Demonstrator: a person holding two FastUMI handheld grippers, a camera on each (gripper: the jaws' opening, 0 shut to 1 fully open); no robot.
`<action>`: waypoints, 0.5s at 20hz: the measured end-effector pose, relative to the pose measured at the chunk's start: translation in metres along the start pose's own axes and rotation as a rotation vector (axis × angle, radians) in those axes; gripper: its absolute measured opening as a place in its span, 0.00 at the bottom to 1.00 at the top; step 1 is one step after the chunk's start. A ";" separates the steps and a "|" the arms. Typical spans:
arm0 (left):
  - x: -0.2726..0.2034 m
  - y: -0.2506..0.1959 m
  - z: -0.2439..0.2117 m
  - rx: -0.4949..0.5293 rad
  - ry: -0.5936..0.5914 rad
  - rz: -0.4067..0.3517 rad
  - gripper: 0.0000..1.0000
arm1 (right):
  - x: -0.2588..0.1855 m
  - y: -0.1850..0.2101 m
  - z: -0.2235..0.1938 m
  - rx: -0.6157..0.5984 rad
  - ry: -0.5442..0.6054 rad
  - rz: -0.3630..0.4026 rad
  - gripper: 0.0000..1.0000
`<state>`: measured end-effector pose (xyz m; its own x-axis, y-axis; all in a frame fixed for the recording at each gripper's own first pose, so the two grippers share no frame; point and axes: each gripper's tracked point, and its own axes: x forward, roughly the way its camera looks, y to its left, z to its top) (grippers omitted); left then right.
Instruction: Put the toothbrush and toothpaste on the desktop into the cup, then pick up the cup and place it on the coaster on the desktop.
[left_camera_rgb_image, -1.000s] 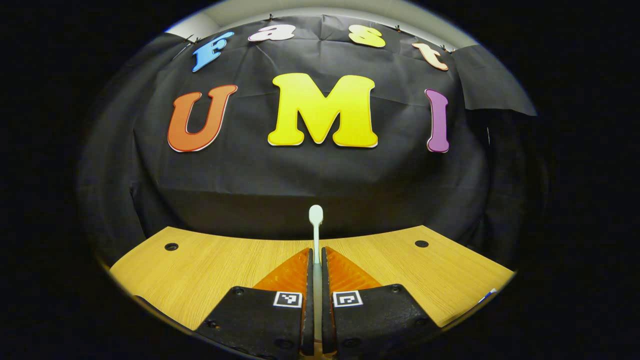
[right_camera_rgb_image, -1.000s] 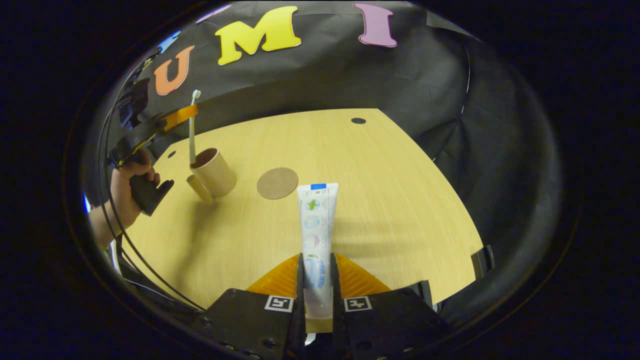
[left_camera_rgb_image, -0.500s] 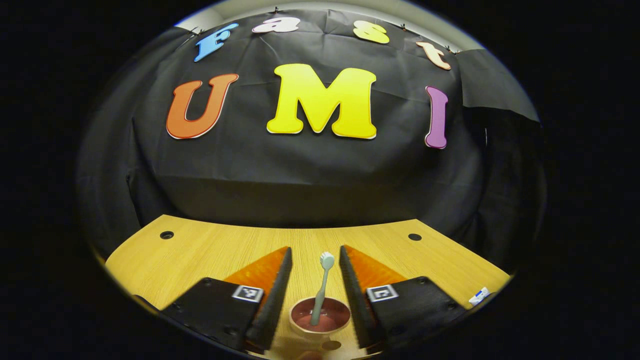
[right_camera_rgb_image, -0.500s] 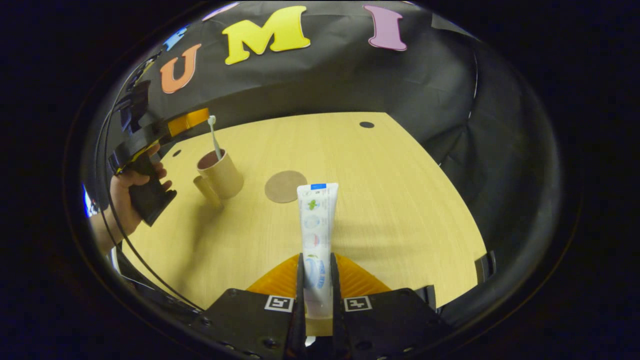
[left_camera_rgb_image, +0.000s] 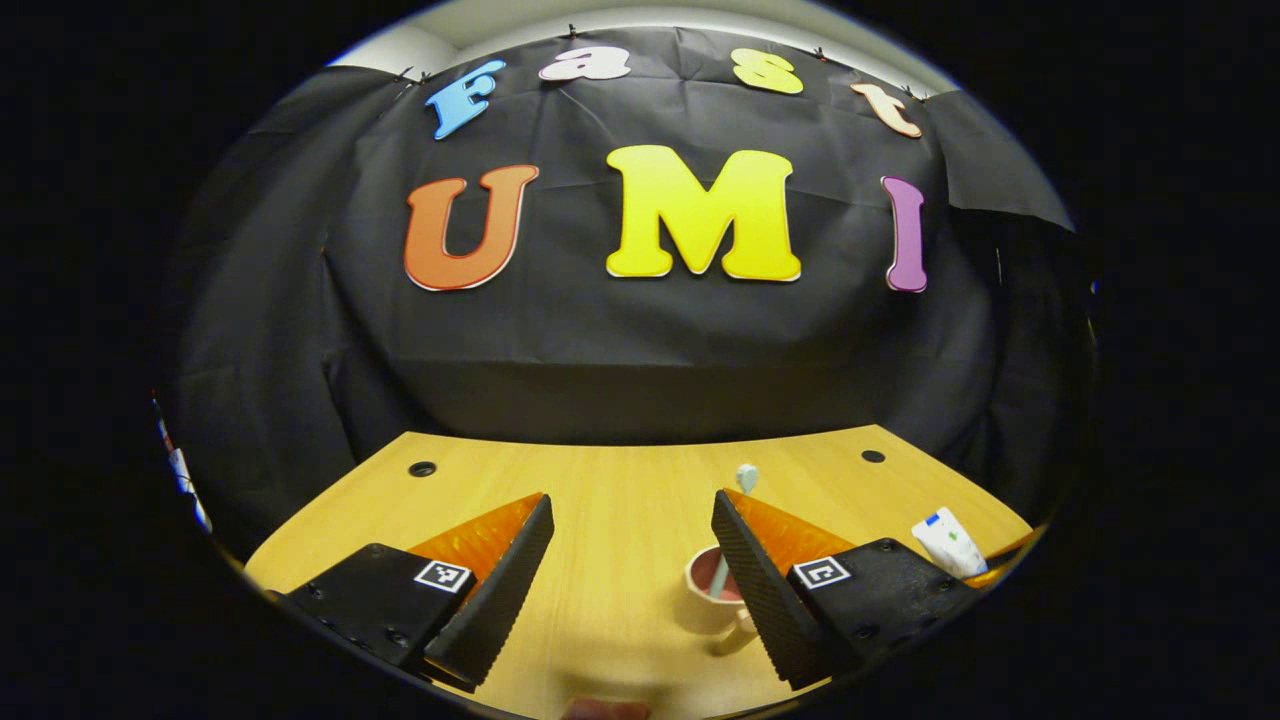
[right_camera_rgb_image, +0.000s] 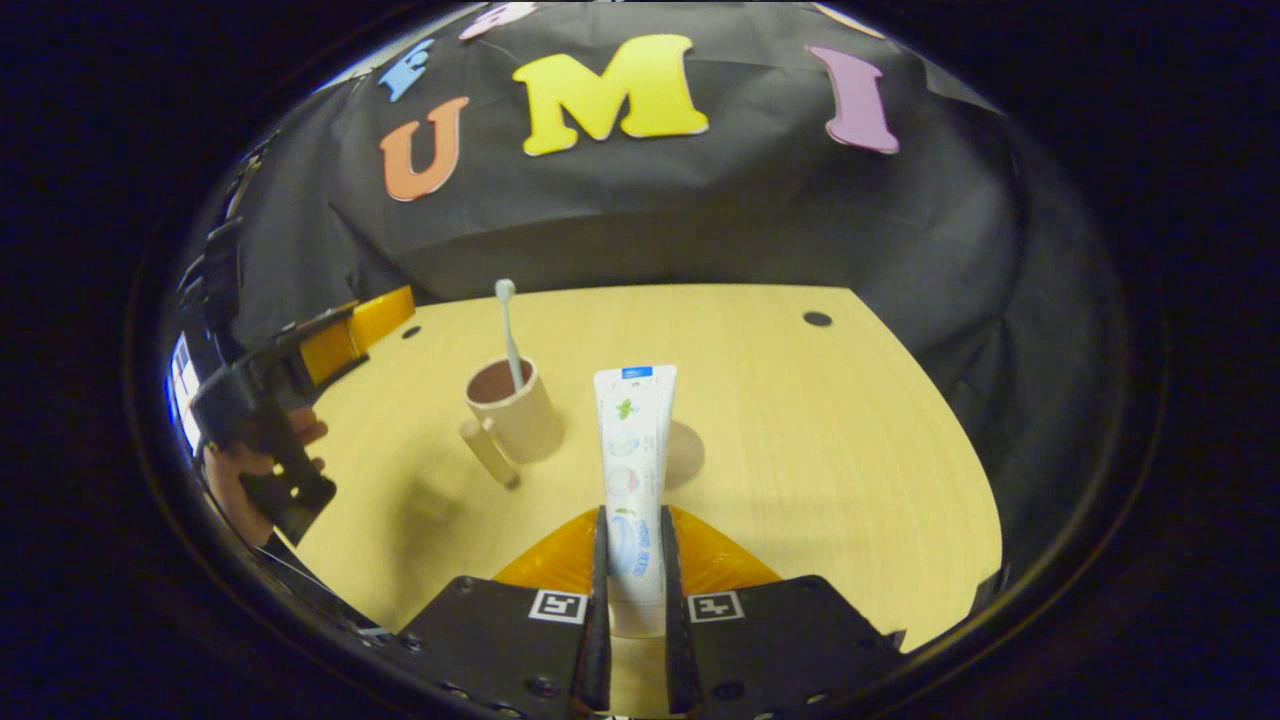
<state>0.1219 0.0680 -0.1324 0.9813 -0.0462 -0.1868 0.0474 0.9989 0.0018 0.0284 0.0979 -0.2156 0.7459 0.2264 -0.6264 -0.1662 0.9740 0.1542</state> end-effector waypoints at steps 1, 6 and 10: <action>-0.010 0.013 -0.005 -0.004 0.017 0.031 1.00 | 0.010 0.015 0.018 -0.023 -0.038 0.029 0.22; -0.063 0.056 -0.014 -0.037 0.069 0.136 1.00 | 0.053 0.091 0.105 -0.111 -0.251 0.130 0.22; -0.092 0.081 -0.014 -0.024 0.087 0.188 1.00 | 0.086 0.136 0.116 -0.233 -0.323 0.169 0.22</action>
